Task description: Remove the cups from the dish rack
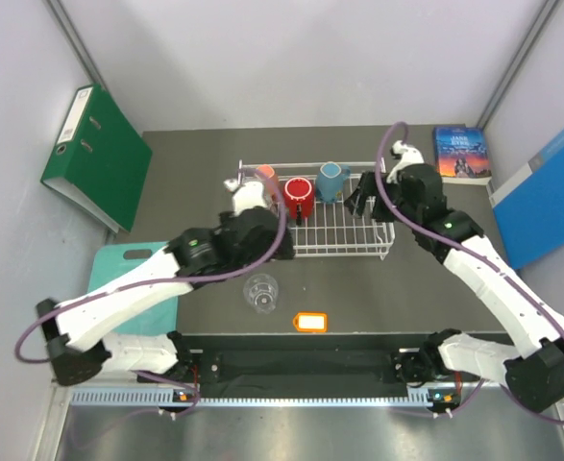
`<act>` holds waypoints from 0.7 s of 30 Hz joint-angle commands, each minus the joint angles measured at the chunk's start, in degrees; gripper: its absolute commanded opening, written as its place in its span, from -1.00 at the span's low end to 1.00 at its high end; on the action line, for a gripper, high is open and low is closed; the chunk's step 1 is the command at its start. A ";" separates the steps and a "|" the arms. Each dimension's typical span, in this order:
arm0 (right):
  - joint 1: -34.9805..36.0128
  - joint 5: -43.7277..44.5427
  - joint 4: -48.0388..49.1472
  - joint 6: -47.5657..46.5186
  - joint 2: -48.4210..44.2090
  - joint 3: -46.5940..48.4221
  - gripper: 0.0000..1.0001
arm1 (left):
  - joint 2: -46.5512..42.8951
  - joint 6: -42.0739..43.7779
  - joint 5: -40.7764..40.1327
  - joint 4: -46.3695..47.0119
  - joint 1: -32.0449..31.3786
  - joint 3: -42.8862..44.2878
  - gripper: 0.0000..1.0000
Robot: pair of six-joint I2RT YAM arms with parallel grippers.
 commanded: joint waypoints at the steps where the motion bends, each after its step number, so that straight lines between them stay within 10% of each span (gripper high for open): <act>1: 9.03 4.38 0.68 -3.62 5.92 5.92 0.79 | -7.98 -5.96 -14.32 -0.91 1.66 -2.63 0.98; 21: 23.22 8.01 -0.99 -11.54 39.05 37.03 0.99 | -12.56 -18.73 -19.79 -17.45 10.47 -3.25 0.98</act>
